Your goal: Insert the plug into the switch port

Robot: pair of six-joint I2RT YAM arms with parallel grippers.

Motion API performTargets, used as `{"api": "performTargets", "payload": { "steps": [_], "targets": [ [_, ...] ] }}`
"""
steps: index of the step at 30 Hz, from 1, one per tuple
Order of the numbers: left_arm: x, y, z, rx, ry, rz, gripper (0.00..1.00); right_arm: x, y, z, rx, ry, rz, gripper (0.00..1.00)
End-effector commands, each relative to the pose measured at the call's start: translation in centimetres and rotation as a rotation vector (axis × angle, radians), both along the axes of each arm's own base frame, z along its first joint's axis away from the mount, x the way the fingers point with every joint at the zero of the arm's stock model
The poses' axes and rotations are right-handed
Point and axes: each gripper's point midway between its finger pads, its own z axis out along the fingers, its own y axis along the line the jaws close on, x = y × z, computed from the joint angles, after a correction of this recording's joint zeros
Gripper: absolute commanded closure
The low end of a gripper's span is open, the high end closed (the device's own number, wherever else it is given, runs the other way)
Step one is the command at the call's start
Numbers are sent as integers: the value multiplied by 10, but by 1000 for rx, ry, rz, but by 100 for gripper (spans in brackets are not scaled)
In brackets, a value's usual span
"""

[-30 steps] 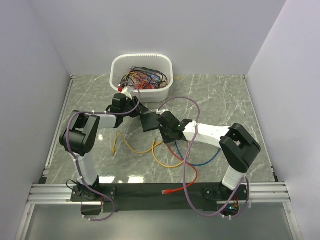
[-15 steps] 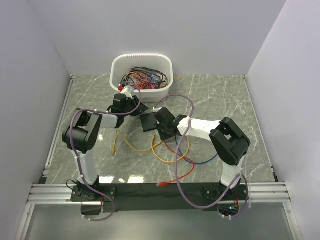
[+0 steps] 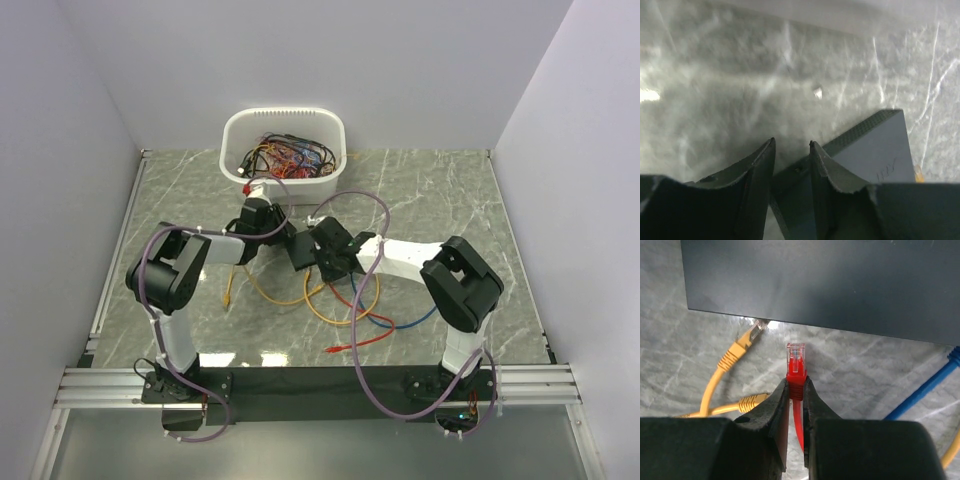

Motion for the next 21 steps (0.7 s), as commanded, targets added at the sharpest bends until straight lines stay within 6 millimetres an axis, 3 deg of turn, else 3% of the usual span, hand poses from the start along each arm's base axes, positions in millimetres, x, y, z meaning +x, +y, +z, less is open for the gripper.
{"api": "performTargets", "payload": {
  "steps": [1,6,10,17,21],
  "targets": [
    [-59,10,-53,130,247,10,59,1,-8,11,6,-33,-15,100],
    [-76,6,-55,131,279,8,59,-1,-12,12,0,-42,-18,100],
    [-85,1,-37,107,251,-5,59,-2,-15,16,3,-54,-17,100],
    [-69,-4,-17,134,130,-69,51,-2,-12,14,7,-41,-10,100],
    [-55,-16,2,108,27,-133,44,0,-9,16,7,-46,4,100]
  ]
}}
